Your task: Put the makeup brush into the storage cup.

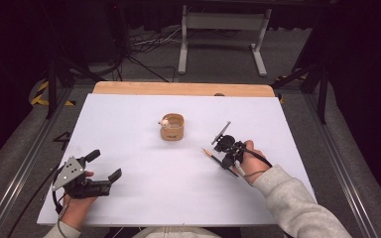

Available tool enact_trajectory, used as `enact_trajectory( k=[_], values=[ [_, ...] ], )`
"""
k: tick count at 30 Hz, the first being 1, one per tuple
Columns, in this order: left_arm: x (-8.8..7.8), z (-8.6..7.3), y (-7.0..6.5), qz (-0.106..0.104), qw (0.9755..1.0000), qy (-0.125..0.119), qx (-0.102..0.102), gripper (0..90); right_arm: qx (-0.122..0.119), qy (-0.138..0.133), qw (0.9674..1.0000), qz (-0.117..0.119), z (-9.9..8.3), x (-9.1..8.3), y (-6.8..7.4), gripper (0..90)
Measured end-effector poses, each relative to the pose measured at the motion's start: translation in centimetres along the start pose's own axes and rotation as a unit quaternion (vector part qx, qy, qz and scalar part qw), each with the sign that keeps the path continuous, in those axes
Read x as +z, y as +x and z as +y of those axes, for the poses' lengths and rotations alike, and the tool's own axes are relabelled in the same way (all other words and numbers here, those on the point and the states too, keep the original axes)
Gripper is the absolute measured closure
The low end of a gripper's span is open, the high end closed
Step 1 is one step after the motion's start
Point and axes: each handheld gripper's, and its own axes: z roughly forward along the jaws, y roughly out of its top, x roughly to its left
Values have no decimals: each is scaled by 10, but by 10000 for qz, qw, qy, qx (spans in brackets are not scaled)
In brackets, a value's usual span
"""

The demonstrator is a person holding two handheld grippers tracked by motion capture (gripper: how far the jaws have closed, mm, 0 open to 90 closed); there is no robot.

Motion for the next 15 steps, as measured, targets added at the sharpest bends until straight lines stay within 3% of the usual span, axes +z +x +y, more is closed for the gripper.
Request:
enact_trajectory(
  k=[3, 9, 15],
  values=[
    [0, 0, 0, -6, 10000, 10, 6, 2, -56, -147, 9999, 14, 0, -9, 1, 840],
    [1, 0, 0, -33, 10000, 23, 27, 2, -188, -768, 9969, 55, -1, -30, 3, 840],
    [1, 0, 0, -41, 10000, 24, 19, 2, -294, -1508, 9880, 189, -6, -45, 6, 840]
  ],
)
